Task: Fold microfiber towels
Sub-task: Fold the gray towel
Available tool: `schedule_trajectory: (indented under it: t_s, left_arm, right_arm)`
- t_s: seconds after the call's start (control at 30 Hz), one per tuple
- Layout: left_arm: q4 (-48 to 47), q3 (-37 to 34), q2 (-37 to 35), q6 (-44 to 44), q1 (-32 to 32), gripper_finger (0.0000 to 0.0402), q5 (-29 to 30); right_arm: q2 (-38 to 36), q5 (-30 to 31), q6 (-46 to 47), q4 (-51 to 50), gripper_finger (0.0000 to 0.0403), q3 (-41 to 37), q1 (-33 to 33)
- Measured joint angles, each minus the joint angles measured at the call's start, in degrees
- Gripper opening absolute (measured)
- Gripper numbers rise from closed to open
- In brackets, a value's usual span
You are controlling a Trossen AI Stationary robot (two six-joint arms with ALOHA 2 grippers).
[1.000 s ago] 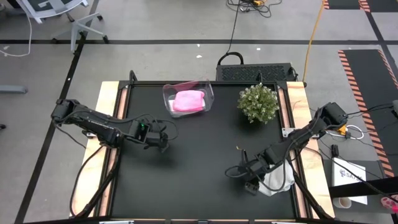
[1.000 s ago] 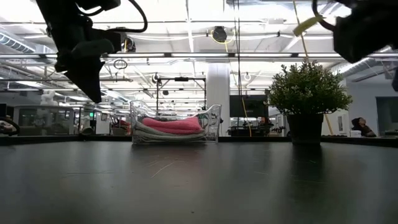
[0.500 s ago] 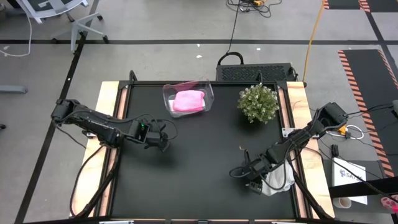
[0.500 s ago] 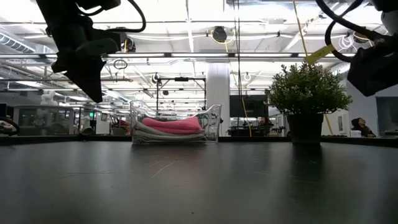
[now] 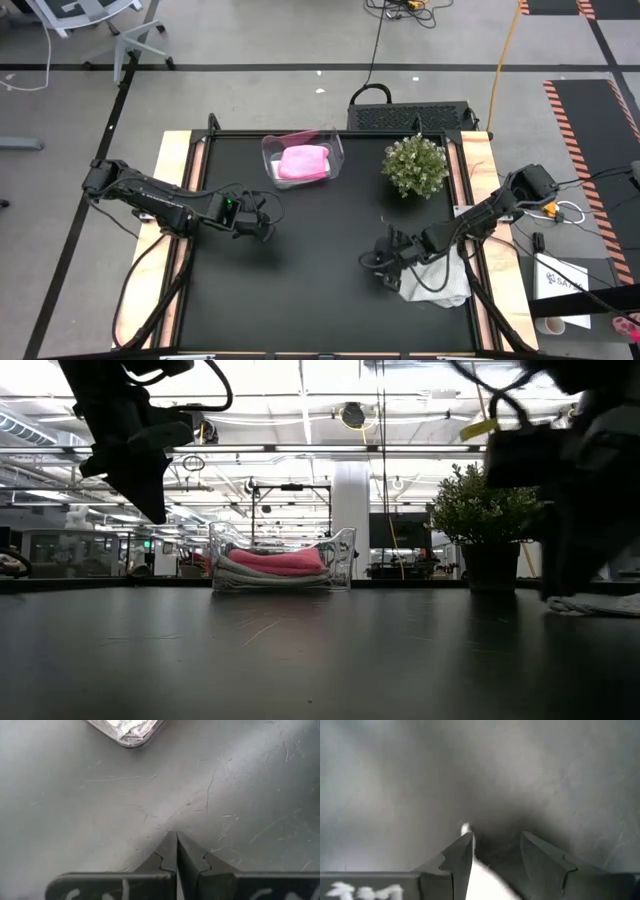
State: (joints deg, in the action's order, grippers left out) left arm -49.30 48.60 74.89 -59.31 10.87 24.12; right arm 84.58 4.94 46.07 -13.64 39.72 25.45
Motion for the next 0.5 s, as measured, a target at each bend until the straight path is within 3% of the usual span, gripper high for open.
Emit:
schedule_trajectory:
  t_s: [0.23,0.4,0.5]
  left_arm:
    - [0.00,0.00,0.00,-0.20,0.00,0.0003,-0.02]
    - [0.00,0.00,0.00,-0.90,0.00,0.0006,-0.07]
    - [0.01,0.00,0.00,-1.03,0.00,0.0003,-0.07]
  right_arm:
    - [0.00,-3.93,-4.82,5.82,0.0159,0.00,-2.51]
    - [0.00,-9.35,-5.91,3.75,0.0159,0.00,-0.21]
    - [0.52,-8.35,-8.47,2.65,0.0159,0.00,0.79]
